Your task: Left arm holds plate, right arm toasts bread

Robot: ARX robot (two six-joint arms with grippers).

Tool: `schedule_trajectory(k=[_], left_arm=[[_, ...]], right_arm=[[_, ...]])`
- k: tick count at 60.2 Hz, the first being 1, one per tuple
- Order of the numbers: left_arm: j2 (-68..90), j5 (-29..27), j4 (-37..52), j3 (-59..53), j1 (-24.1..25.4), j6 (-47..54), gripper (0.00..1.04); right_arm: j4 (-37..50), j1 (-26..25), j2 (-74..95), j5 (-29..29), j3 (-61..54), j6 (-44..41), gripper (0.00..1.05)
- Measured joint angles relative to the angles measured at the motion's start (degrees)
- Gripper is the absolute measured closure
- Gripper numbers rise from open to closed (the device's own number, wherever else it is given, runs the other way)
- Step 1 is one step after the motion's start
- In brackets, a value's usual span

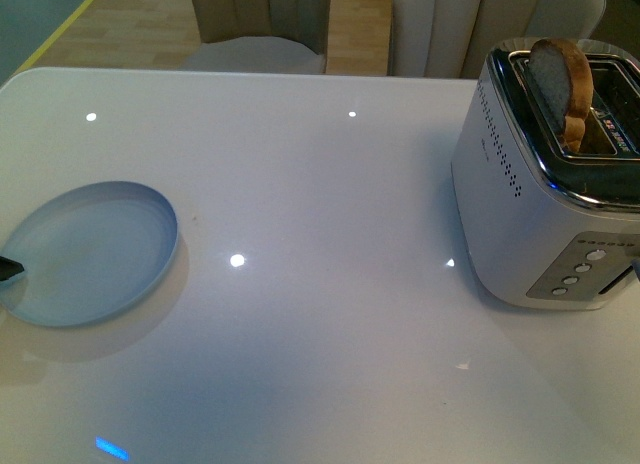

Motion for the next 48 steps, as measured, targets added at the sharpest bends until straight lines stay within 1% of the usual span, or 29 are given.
schedule_trajectory(k=[4, 5, 9, 10, 11, 13, 22, 27, 33, 41, 48], left_arm=[[-0.02, 0.37, 0.15, 0.0, -0.04, -0.09, 0.56], [-0.11, 0.46, 0.31, -0.02, -0.04, -0.22, 0.51], [-0.44, 0.46, 0.57, -0.17, -0.07, -0.52, 0.42], [-0.79, 0.44, 0.61, -0.35, -0.07, -0.68, 0.37], [-0.92, 0.39, 0.66, -0.44, -0.07, -0.7, 0.35], [-1.53, 0.28, 0.72, -0.87, -0.04, -0.94, 0.28], [-5.16, 0.17, 0.35, -2.82, 0.28, -1.31, 0.06], [-8.61, 0.42, 0.02, -3.98, 0.35, -1.33, 0.08], [-14.91, 0.44, -1.03, -5.92, 0.15, -0.63, 0.07], [-26.03, 0.07, -1.88, -10.62, -1.27, 1.38, 0.07], [-35.5, 1.29, -1.97, -15.12, -2.71, 1.22, 0.07]], right_arm=[[0.02, 0.0, 0.0, 0.0, 0.0, 0.02, 0.09], [0.0, 0.0, 0.0, 0.0, 0.0, 0.02, 0.09], [0.0, 0.0, 0.0, 0.0, 0.0, 0.02, 0.09], [0.0, 0.0, 0.0, 0.0, 0.0, 0.02, 0.09], [0.0, 0.0, 0.0, 0.0, 0.0, 0.02, 0.09], [0.0, 0.0, 0.0, 0.0, 0.0, 0.02, 0.09], [0.0, 0.0, 0.0, 0.0, 0.0, 0.02, 0.09], [0.0, 0.0, 0.0, 0.0, 0.0, 0.02, 0.09], [0.0, 0.0, 0.0, 0.0, 0.0, 0.02, 0.09], [0.0, 0.0, 0.0, 0.0, 0.0, 0.02, 0.09], [0.0, 0.0, 0.0, 0.0, 0.0, 0.02, 0.09]])
